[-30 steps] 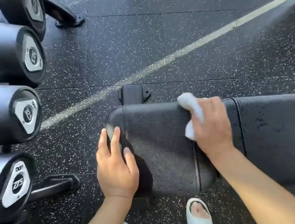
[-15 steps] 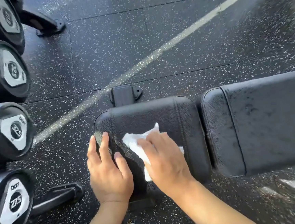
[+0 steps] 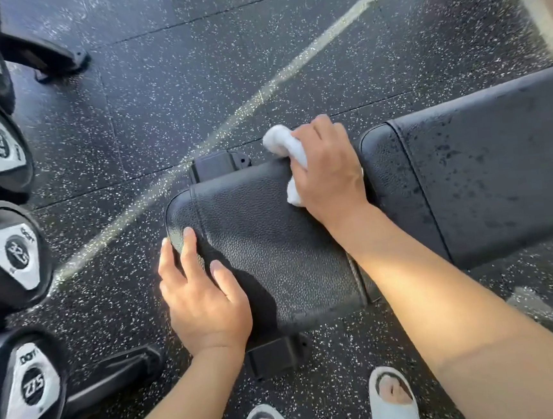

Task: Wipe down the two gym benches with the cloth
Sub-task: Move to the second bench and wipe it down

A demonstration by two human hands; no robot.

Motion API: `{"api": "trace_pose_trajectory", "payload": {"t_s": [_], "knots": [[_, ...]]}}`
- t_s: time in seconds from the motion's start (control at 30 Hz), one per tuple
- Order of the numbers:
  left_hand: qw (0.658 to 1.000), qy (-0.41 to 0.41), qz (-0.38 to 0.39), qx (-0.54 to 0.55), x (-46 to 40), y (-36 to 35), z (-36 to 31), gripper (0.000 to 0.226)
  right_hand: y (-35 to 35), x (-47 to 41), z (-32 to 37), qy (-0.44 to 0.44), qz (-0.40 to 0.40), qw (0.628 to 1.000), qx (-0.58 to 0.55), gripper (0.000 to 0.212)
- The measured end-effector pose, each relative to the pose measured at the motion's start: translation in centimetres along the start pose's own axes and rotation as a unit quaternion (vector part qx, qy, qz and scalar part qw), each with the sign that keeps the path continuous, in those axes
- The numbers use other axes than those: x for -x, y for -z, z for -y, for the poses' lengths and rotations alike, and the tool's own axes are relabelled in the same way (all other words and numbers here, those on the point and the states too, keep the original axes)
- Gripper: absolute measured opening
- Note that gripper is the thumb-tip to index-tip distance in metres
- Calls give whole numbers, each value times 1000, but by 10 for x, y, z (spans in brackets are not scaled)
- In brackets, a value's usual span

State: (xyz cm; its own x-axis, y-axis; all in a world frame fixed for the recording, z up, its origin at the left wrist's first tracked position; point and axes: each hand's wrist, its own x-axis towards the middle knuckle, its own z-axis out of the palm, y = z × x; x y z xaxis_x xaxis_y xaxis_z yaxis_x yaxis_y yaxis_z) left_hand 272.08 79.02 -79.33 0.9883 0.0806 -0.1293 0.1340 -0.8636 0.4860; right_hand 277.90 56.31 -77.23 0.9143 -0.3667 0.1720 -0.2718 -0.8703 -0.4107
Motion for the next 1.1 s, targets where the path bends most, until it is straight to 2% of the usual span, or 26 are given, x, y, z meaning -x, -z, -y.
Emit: {"api": "trace_pose_trajectory", "payload": {"t_s": [0.1,0.17,0.23,0.33,0.4,0.5,0.6,0.63,0.73,0.83,1.03,1.1], "knots": [[1000,2,0,12,2,1,3,59,3,28,10,5,4,1000,22,18],[1000,2,2,20,2,1,3,58,10,75,18,30,23,999,5,25],[1000,4,1,23,1,1,3,58,13,130,31,83,57,995,-28,36],[1000,-2,1,25,1,1,5,58,19,192,35,176,97,979,-34,24],[1000,-3,-1,27,2,1,7,58,24,185,14,215,113,970,-15,26],[1000,-6,-7,30,0,0,7,58,23,132,-14,141,97,985,-8,25],[1000,-4,-9,28,1,-2,7,58,7,88,0,5,-10,1000,-1,22],[1000,-2,-10,29,1,-1,6,58,-2,85,14,-8,-21,1000,-6,24],[1000,1,-10,27,2,1,4,61,-18,107,66,66,37,997,-28,21],[1000,1,-10,22,0,1,3,65,-23,146,79,87,16,993,-80,20],[999,-8,-25,20,1,-4,5,58,13,186,-9,170,-2,985,-30,28],[999,-4,-30,18,1,-4,6,57,26,170,-39,151,24,987,-55,25]]}}
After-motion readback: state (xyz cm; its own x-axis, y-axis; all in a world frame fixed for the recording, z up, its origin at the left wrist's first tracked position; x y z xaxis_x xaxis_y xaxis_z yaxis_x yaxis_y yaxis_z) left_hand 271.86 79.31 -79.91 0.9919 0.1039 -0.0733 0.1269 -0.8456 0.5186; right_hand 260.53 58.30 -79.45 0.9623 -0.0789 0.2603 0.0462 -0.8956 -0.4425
